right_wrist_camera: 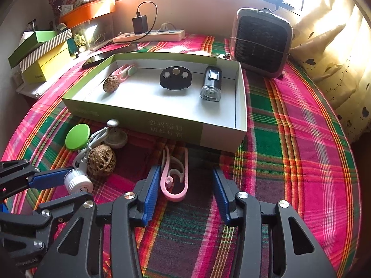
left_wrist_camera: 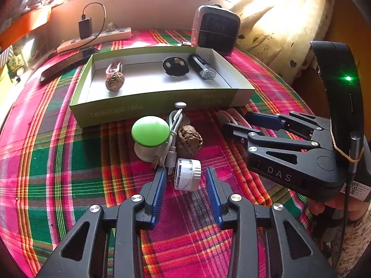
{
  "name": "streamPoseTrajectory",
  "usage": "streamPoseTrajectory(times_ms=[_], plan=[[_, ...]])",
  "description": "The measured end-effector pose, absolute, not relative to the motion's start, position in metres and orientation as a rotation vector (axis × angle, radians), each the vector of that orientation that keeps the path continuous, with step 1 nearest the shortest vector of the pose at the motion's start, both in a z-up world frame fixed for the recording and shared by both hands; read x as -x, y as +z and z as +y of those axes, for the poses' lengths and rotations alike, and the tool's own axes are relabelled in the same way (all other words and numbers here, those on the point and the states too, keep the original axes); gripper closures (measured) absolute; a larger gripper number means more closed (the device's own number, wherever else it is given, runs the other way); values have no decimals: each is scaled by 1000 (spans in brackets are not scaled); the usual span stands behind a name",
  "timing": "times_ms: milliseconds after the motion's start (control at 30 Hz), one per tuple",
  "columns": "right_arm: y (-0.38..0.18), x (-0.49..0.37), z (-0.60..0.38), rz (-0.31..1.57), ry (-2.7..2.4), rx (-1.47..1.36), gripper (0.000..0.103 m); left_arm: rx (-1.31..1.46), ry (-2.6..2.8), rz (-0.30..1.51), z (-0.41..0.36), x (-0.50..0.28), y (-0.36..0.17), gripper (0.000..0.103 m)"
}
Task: Organize objects
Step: 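Close right gripper on pink clip while left gripper closes on white cylinder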
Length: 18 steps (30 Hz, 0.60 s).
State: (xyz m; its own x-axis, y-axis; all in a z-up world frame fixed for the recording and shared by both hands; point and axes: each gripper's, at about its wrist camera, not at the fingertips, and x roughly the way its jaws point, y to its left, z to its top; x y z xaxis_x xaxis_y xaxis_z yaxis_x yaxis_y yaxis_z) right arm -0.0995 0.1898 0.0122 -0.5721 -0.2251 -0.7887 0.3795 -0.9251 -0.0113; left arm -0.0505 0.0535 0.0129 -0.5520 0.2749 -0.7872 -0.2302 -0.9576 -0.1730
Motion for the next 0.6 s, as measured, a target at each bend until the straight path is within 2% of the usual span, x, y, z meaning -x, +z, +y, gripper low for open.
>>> streamPoseTrajectory(times_ms=[233, 600], plan=[[12, 98, 191, 246, -2501, -1213, 78, 1306, 2556, -72, 55, 51, 13, 81], [12, 96, 191, 241, -2499, -1209, 78, 1302, 2555, -77, 53, 50, 14, 86]])
